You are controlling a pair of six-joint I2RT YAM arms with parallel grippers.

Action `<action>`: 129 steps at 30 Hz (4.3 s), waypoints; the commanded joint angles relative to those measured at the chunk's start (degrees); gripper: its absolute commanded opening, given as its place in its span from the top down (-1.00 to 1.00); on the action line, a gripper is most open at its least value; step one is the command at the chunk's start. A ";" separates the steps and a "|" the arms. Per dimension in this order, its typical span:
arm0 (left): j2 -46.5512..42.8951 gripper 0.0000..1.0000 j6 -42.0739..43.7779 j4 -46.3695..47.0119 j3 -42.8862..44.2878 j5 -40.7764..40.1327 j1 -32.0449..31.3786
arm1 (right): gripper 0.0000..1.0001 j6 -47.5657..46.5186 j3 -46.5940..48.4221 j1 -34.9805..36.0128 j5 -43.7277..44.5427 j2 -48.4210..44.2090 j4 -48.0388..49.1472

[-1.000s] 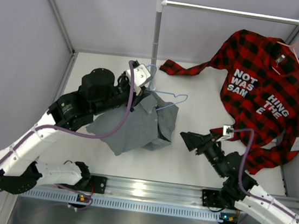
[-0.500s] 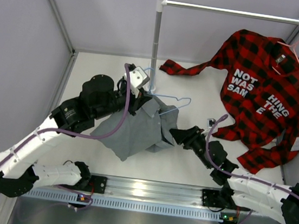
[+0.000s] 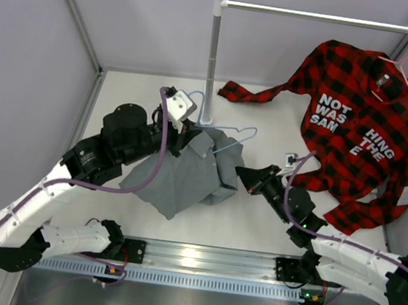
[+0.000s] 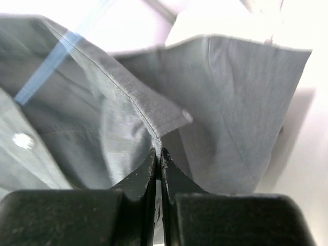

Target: Place the shirt on the hanger

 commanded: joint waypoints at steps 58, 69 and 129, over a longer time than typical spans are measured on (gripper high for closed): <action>7.06 1.00 1.21 30.26 -11.51 59.17 6.10 | -0.31 -42.53 53.22 -5.82 -23.03 -19.14 -82.62; 9.01 1.00 0.95 30.26 -11.32 68.25 4.08 | -0.16 -45.80 60.09 -5.73 -51.35 -3.46 -68.66; -22.74 -0.56 -14.43 58.03 -53.08 5.85 4.08 | 1.00 -49.49 71.34 -5.82 -30.44 -14.27 -79.02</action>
